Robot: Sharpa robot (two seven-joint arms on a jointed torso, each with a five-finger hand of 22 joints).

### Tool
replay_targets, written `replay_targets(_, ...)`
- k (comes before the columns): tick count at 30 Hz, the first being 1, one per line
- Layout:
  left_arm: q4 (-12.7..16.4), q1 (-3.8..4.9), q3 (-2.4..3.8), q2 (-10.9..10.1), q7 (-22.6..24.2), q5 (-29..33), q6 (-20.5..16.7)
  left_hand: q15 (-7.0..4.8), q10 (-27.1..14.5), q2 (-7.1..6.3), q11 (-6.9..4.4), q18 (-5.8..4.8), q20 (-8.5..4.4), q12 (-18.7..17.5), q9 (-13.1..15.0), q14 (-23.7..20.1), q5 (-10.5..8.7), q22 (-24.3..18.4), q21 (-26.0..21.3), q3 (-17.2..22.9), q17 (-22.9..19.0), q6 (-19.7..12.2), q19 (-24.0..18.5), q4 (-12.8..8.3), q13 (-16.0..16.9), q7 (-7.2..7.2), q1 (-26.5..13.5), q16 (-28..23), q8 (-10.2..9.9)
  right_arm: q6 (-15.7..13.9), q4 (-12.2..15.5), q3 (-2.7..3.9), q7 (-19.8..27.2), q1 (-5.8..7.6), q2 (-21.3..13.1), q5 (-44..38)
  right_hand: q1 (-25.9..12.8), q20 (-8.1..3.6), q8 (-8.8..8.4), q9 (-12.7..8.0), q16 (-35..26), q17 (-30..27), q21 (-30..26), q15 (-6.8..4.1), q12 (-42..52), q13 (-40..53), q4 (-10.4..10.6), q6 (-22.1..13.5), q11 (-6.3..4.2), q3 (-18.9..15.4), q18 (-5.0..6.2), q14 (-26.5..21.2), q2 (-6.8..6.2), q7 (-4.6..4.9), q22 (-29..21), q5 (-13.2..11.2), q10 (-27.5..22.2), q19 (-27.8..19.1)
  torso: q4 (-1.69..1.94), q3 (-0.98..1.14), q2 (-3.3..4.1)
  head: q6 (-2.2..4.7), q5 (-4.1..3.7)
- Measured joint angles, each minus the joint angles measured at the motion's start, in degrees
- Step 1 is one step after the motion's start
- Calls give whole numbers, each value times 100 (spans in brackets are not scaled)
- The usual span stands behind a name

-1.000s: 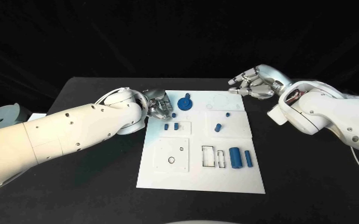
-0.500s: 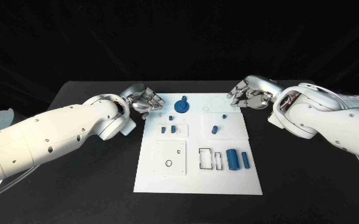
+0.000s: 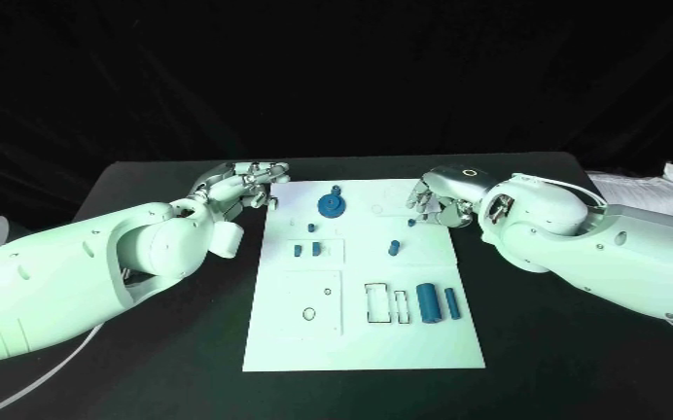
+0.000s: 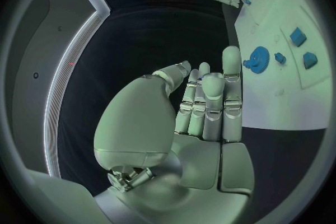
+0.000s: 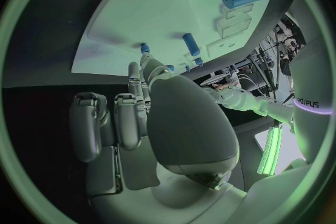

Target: Assemble the parts on the task board

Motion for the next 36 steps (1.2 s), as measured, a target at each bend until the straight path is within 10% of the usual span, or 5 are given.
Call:
replay_targets(20, 203, -16, -6, -55, 431, 731, 136, -20, -20, 70, -20, -1, -22, 156, 1, -20, 0, -45, -55, -117, -36, 20, 22, -88, 41, -21, 70, 0, 24, 438, -99, 0, -265, -131, 258, -581, -162, -61, 0, 27, -80, -1, -76, -86, 1, -473, -9, 109, -73, 576, -1, -1, -161, -90, 2, -35, 56, 0, -5, 5, 6, -50, 2)
replay_targets(36, 217, -17, -6, -70, 449, 735, 133, -19, -40, 70, -41, -2, -42, 178, 1, -20, 1, -57, -55, -132, -52, 19, 42, -104, 46, -21, 70, 0, 24, 601, -134, 25, -412, -139, 390, -926, -255, -61, 83, 108, -80, -2, -76, -86, 43, -562, -284, 454, -145, 988, -1, -1, 40, -135, 0, -271, 473, 0, -8, 5, 5, -80, -16)
